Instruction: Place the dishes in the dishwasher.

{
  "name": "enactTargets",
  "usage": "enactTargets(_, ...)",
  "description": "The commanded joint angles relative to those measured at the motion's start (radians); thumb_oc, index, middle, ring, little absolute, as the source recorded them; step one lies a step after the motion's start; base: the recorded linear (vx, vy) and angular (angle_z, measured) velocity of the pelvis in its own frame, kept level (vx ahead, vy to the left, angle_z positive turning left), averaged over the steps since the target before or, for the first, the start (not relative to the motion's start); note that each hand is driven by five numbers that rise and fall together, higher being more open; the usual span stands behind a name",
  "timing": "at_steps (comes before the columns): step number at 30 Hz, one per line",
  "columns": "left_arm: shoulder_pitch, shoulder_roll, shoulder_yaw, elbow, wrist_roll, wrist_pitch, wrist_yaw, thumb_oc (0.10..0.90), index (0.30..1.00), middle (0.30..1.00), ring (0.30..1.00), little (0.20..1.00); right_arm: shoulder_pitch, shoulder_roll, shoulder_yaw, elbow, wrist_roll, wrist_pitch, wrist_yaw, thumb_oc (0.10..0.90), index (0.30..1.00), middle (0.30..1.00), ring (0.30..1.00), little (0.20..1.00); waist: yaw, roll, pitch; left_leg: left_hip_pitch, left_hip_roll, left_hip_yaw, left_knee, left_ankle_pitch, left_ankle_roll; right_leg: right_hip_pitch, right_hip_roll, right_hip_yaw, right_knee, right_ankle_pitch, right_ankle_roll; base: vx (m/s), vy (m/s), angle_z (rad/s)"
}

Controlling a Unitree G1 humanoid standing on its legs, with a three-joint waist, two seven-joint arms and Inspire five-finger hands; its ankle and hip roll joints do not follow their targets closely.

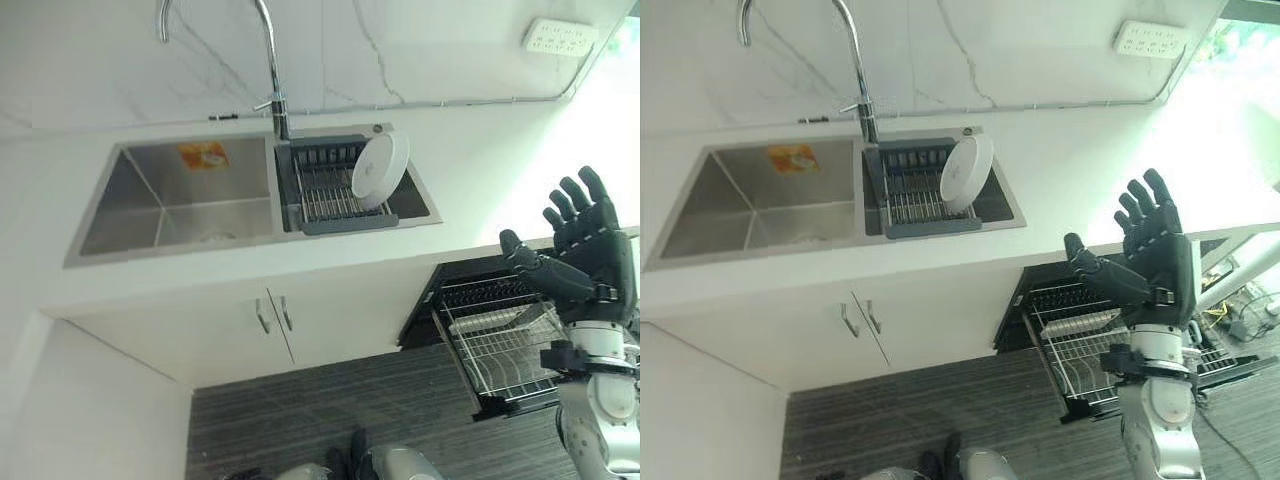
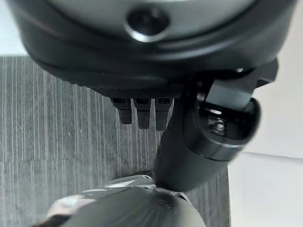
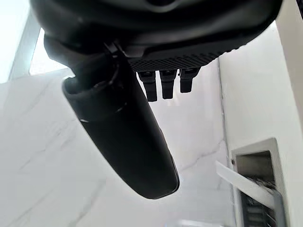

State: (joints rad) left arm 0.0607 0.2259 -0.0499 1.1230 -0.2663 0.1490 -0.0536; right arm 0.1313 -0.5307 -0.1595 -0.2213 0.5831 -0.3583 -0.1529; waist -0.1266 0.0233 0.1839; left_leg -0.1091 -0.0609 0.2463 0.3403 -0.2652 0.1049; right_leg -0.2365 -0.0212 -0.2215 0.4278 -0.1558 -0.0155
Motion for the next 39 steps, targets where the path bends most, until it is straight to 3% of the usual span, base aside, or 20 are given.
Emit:
enactTargets(1, -0.016, -0.011, -0.045, -0.070, 0.015, -0.029, -0.042, 0.800, 0.900, 0.900, 0.900, 0.900, -0.148, -0.007, -0.087, -0.040, 0.015, -0.102, 0.006, 0.800, 0.900, 0.900, 0.900, 0.900, 0.047, -0.068, 0.020, 0.033, -0.029, -0.150, 0.047, 0.096, -0.111, 0.135, -0.024, 0.117, -0.128, -0.029, 0.071, 0.23, 0.035, -0.33)
enactTargets(3, 0.005, -0.015, -0.031, -0.066, 0.030, -0.032, -0.055, 0.800, 0.900, 0.900, 0.900, 0.900, -0.178, 0.003, -0.074, -0.030, 0.002, -0.068, 0.016, 0.800, 0.900, 0.900, 0.900, 0.900, 0.068, -0.050, 0.023, 0.017, -0.034, -0.241, -0.040, 0.076, -0.094, 0.138, 0.016, 0.184, -0.128, -0.037, 0.076, 0.20, 0.161, -0.33)
enactTargets(6, 0.005, -0.026, -0.036, -0.053, 0.056, -0.034, -0.057, 0.800, 0.900, 0.900, 0.900, 0.900, -0.206, -0.002, -0.050, -0.043, -0.027, -0.057, -0.009, 0.800, 0.900, 0.900, 0.900, 0.900, 0.075, -0.026, 0.033, -0.085, -0.003, -0.237, -0.040, 0.116, -0.118, 0.158, 0.029, 0.210, -0.128, -0.059, 0.074, 0.09, 0.198, -0.68)
enactTargets(10, 0.002, -0.029, -0.057, -0.019, 0.044, -0.048, -0.048, 0.800, 0.900, 0.900, 0.900, 0.900, -0.202, 0.007, -0.032, -0.065, -0.012, -0.027, 0.003, 0.800, 0.900, 0.900, 0.900, 0.900, 0.067, 0.000, 0.013, -0.094, 0.013, -0.220, -0.040, 0.089, -0.110, 0.147, 0.010, 0.171, -0.128, -0.076, 0.088, 0.11, 0.163, -0.45)
enactTargets(14, 0.030, -0.026, -0.056, 0.008, 0.055, -0.063, -0.038, 0.800, 0.900, 0.900, 0.900, 0.900, -0.189, 0.022, -0.024, -0.051, 0.003, -0.035, 0.038, 0.800, 0.900, 0.900, 0.900, 0.900, 0.071, 0.002, -0.005, -0.047, 0.003, -0.208, -0.040, 0.048, -0.089, 0.131, -0.019, 0.130, -0.128, -0.066, 0.097, 0.08, 0.068, -0.45)
enactTargets(16, 0.045, -0.028, -0.046, -0.002, 0.016, -0.049, -0.019, 0.800, 0.900, 0.900, 0.900, 0.900, -0.213, 0.043, 0.009, -0.054, 0.009, -0.023, 0.071, 0.800, 0.900, 0.900, 0.900, 0.900, 0.089, 0.021, 0.001, -0.034, 0.033, -0.169, -0.040, 0.038, -0.071, 0.174, -0.005, 0.036, -0.128, -0.063, 0.091, 0.05, 0.081, -0.29)
enactTargets(18, 0.044, -0.024, -0.044, -0.006, 0.015, -0.037, 0.021, 0.800, 0.900, 0.900, 0.900, 0.900, -0.216, 0.053, 0.038, -0.062, 0.020, -0.026, 0.074, 0.800, 0.900, 0.900, 0.900, 0.900, 0.087, 0.034, 0.023, -0.018, 0.037, -0.188, -0.040, 0.029, -0.048, 0.134, -0.002, 0.032, -0.031, 0.021, 0.119, 0.01, -0.036, -0.76)
enactTargets(20, 0.043, -0.018, -0.038, 0.007, -0.015, -0.036, 0.047, 0.800, 0.900, 0.900, 0.900, 0.900, -0.222, 0.072, 0.061, -0.054, 0.010, -0.045, 0.088, 0.800, 0.900, 0.900, 0.900, 0.900, 0.090, 0.031, 0.035, -0.002, 0.035, -0.193, -0.040, 0.021, -0.041, 0.093, -0.053, 0.022, 0.000, 0.039, 0.131, 0.02, -0.215, -0.44)
enactTargets(22, 0.035, -0.008, -0.024, 0.032, -0.004, -0.054, 0.033, 0.800, 0.900, 0.900, 0.900, 0.900, -0.225, 0.077, 0.072, -0.051, 0.001, -0.069, 0.096, 0.800, 0.900, 0.900, 0.900, 0.900, 0.092, 0.029, 0.042, 0.025, 0.042, -0.203, -0.040, 0.009, -0.052, 0.103, -0.142, 0.040, -0.122, 0.084, 0.146, 0.05, -0.350, 0.11)
enactTargets(24, 0.036, -0.003, -0.015, 0.032, -0.019, -0.070, 0.042, 0.800, 0.900, 0.900, 0.900, 0.900, -0.234, 0.079, 0.075, -0.040, 0.014, -0.080, 0.119, 0.800, 0.900, 0.900, 0.900, 0.900, 0.099, 0.010, 0.050, 0.053, 0.048, -0.212, -0.040, -0.012, -0.073, 0.065, -0.255, 0.108, -0.128, 0.104, 0.169, 0.06, -0.501, 0.07)
enactTargets(26, 0.030, 0.008, -0.010, 0.019, -0.042, -0.061, 0.055, 0.800, 0.900, 0.900, 0.900, 0.900, -0.248, 0.088, 0.085, -0.044, 0.006, -0.079, 0.120, 0.800, 0.900, 0.900, 0.900, 0.900, 0.110, 0.001, 0.054, 0.065, 0.080, -0.233, -0.040, -0.021, -0.096, 0.053, -0.310, 0.163, -0.128, 0.122, 0.197, 0.04, -0.677, 0.08)
enactTargets(28, 0.006, 0.027, -0.015, -0.003, -0.041, -0.023, 0.073, 0.800, 0.900, 0.900, 0.900, 0.900, -0.273, 0.080, 0.096, -0.061, 0.004, -0.052, 0.091, 0.800, 0.900, 0.900, 0.900, 0.900, 0.129, -0.016, 0.054, 0.036, 0.166, -0.277, -0.040, 0.015, -0.139, 0.089, -0.291, 0.167, -0.128, 0.042, 0.220, -0.06, -1.066, 0.34)
enactTargets(30, -0.012, 0.028, 0.000, -0.023, -0.127, 0.007, 0.131, 0.800, 0.900, 0.900, 0.900, 0.900, -0.326, 0.032, 0.143, -0.033, 0.038, -0.029, 0.072, 0.800, 0.900, 0.900, 0.900, 0.900, 0.145, -0.023, 0.056, 0.007, 0.288, -0.294, -0.040, 0.074, -0.194, 0.088, -0.225, 0.086, -0.128, -0.008, 0.183, -0.17, -1.059, 0.76)
enactTargets(32, 0.005, 0.002, 0.009, -0.015, -0.033, -0.027, 0.122, 0.800, 0.900, 0.900, 0.900, 0.900, -0.305, 0.022, 0.149, -0.044, 0.042, -0.033, 0.076, 0.800, 0.900, 0.900, 0.900, 0.900, 0.135, -0.019, 0.066, -0.038, 0.357, -0.246, -0.040, 0.146, -0.217, 0.104, -0.178, 0.028, -0.128, -0.024, 0.145, -0.13, -0.603, 0.22)
enactTargets(33, 0.012, -0.004, 0.003, -0.015, -0.016, -0.042, 0.129, 0.800, 0.900, 0.900, 0.900, 0.900, -0.291, 0.022, 0.144, -0.049, 0.049, -0.031, 0.083, 0.800, 0.900, 0.900, 0.900, 0.900, 0.129, -0.015, 0.069, -0.047, 0.365, -0.216, -0.040, 0.161, -0.216, 0.114, -0.166, 0.010, -0.128, -0.031, 0.134, -0.09, -0.513, -0.03)
enactTargets(34, 0.013, -0.007, -0.004, -0.018, -0.006, -0.041, 0.128, 0.800, 0.900, 0.900, 0.900, 0.900, -0.269, 0.022, 0.135, -0.059, 0.051, -0.028, 0.086, 0.800, 0.900, 0.900, 0.900, 0.900, 0.113, -0.010, 0.072, -0.064, 0.379, -0.140, -0.040, 0.189, -0.217, 0.130, -0.154, -0.021, -0.128, -0.044, 0.117, -0.06, -0.341, 0.17)
enactTargets(35, 0.012, -0.010, -0.014, -0.017, -0.013, -0.039, 0.126, 0.800, 0.900, 0.900, 0.900, 0.900, -0.256, 0.023, 0.132, -0.068, 0.054, -0.024, 0.087, 0.800, 0.900, 0.900, 0.900, 0.900, 0.107, -0.008, 0.074, -0.073, 0.369, -0.114, -0.040, 0.206, -0.219, 0.140, -0.148, -0.035, -0.128, -0.054, 0.105, -0.06, -0.292, 0.44)
enactTargets(36, 0.014, -0.013, -0.023, -0.016, -0.020, -0.040, 0.124, 0.800, 0.900, 0.900, 0.900, 0.900, -0.249, 0.023, 0.132, -0.073, 0.060, -0.020, 0.096, 0.800, 0.900, 0.900, 0.900, 0.900, 0.110, -0.007, 0.079, -0.073, 0.325, -0.125, -0.040, 0.184, -0.212, 0.147, -0.147, -0.033, -0.128, -0.060, 0.106, -0.04, -0.176, 0.55)
enactTargets(37, 0.024, -0.022, -0.020, -0.032, -0.018, -0.032, 0.123, 0.800, 0.900, 0.900, 0.900, 0.900, -0.250, 0.021, 0.142, -0.072, 0.064, -0.018, 0.116, 0.800, 0.900, 0.900, 0.900, 0.900, 0.126, 0.008, 0.076, -0.107, 0.241, -0.182, -0.040, 0.165, -0.205, 0.143, -0.129, -0.008, -0.128, -0.061, 0.110, 0.00, -0.097, 0.49)
enactTargets(39, 0.041, -0.023, -0.018, -0.031, -0.011, -0.028, 0.105, 0.800, 0.900, 0.900, 0.900, 0.900, -0.249, 0.036, 0.168, -0.081, 0.037, -0.017, 0.115, 0.800, 0.900, 0.900, 0.900, 0.900, 0.138, 0.039, 0.070, -0.175, 0.179, -0.185, -0.040, 0.179, -0.199, 0.164, -0.095, 0.004, -0.128, -0.076, 0.105, 0.06, -0.011, 0.14)
